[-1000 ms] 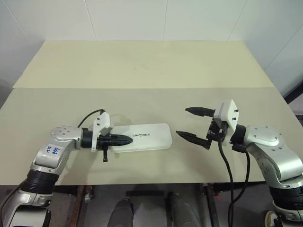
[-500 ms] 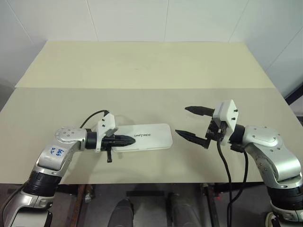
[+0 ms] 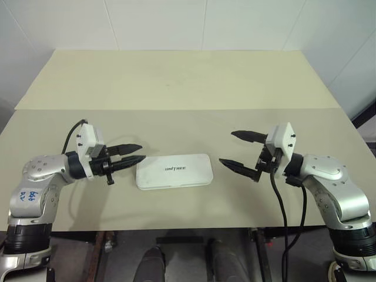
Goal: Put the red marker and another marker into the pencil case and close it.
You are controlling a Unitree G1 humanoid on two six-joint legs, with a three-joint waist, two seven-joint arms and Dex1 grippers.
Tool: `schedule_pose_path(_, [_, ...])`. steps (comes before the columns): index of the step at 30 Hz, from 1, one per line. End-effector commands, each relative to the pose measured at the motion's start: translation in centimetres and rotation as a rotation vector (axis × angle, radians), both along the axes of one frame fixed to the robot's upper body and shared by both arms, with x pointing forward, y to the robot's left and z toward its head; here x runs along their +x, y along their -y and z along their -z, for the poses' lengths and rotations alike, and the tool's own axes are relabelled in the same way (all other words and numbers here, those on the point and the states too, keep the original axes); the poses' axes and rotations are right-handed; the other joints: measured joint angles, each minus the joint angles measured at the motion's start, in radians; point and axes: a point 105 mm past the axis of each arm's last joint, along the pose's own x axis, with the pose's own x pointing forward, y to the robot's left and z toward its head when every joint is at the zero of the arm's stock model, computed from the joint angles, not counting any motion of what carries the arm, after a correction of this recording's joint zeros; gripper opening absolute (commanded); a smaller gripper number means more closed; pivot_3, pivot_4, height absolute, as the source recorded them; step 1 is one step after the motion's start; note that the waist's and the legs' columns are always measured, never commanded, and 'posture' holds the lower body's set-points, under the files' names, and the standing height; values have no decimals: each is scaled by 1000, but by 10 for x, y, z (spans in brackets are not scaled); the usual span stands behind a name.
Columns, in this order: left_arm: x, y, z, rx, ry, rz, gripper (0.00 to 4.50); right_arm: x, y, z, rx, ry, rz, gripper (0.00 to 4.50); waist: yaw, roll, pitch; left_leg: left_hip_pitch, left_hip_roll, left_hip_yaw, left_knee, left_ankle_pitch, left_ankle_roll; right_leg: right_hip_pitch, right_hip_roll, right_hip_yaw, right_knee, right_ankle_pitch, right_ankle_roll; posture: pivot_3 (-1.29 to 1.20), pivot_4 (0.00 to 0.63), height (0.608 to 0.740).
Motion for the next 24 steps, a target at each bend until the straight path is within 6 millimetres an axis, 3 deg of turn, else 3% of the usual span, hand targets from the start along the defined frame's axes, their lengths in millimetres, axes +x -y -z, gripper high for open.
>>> schedule_pose_path(1, [-8,-8,-15,-16,71,-10,2630,-3,7,-10,4,57,13,4500,0,0,0,0,0,0,0,0,0,0,0,0,0,0,0,0,150,740])
schedule_pose_path(7, [-9,-13,-16,-10,121,-35,4475,-6,24,-14,-24,74,48,4500,5,0,0,0,0,0,1,0,0,0,0,0,0,-1,-1,0,150,740])
schedule_pose_path(16, [-3,6,-23,-50,173,11,4475,-16,56,-27,-90,87,127,4500,5,0,0,0,0,0,1,0,0,1,0,0,0,-1,-1,0,150,740])
schedule_pose_path(24, [1,5,-26,-72,163,-5,4475,-16,53,-24,-106,72,133,4500,-1,0,0,1,0,0,1,0,0,1,0,0,0,-1,-1,0,150,740])
